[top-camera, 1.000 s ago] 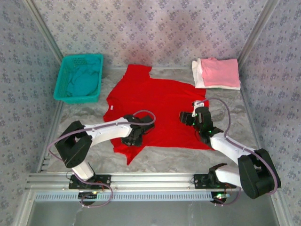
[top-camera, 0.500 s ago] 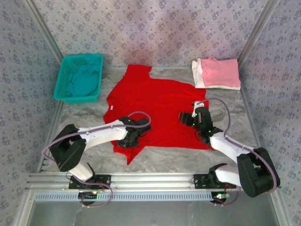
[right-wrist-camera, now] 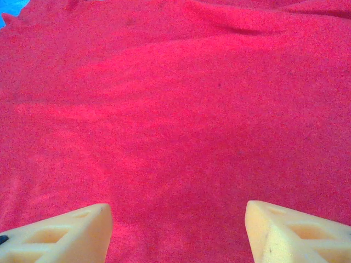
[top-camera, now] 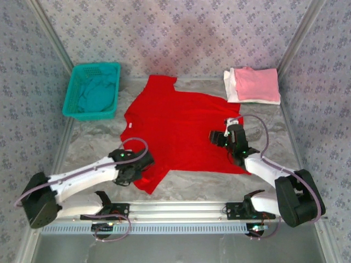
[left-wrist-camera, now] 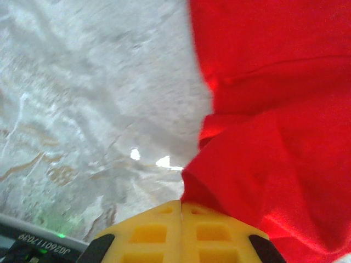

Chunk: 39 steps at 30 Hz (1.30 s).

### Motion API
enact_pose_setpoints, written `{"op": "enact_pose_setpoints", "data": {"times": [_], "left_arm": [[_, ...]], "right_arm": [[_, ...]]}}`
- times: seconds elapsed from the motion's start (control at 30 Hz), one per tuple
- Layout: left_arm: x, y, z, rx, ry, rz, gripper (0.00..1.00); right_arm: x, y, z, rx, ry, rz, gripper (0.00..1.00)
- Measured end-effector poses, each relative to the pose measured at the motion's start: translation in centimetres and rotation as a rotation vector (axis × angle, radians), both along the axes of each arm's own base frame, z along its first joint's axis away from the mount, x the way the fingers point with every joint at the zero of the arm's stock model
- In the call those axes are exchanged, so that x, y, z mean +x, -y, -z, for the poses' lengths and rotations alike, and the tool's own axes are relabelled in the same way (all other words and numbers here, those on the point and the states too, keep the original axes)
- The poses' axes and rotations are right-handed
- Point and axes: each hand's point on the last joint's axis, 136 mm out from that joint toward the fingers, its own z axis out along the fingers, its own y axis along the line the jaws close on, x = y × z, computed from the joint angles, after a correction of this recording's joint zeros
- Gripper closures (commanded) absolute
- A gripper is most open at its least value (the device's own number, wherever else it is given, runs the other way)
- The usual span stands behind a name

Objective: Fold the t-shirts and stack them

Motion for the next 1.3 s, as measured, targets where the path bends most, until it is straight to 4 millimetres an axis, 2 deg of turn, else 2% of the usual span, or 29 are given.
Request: {"op": "enact_pose_setpoints", "data": {"times": [0.13, 0.23, 0.5, 0.8, 1.17, 1.3], "left_arm": [[-1.6, -1.3, 0.7, -0.048, 0.021, -0.051, 1.0], [-2.1, -0.9, 0.3, -0.051, 0.038, -0.021, 1.0], [-2.6, 4.1, -4.1, -0.043, 0.189, 0.138, 1.0], [-1.8, 4.0, -8.5, -0.043, 0.347, 0.135, 1.0], [-2.5, 5.0, -9.4, -0.054, 0.363, 0.171, 1.0], [-2.7, 6.6, -10.4, -0.067, 0.363, 0.204, 1.0]], "right_arm": [[0.0, 0.1, 0.1, -0.001, -0.004, 0.002, 0.32], [0.1, 0.2, 0.2, -0.001, -0.004, 0.006, 0.32], [0.1, 0.4, 0.4, 0.002, -0.012, 0.013, 0.32], [0.2, 0.6, 0.4, 0.006, -0.014, 0.018, 0.32], [0.2, 0.7, 0.4, 0.009, -0.016, 0.023, 0.32], [0.1, 0.7, 0.5, 0.008, -0.019, 0.024, 0.32]]}}
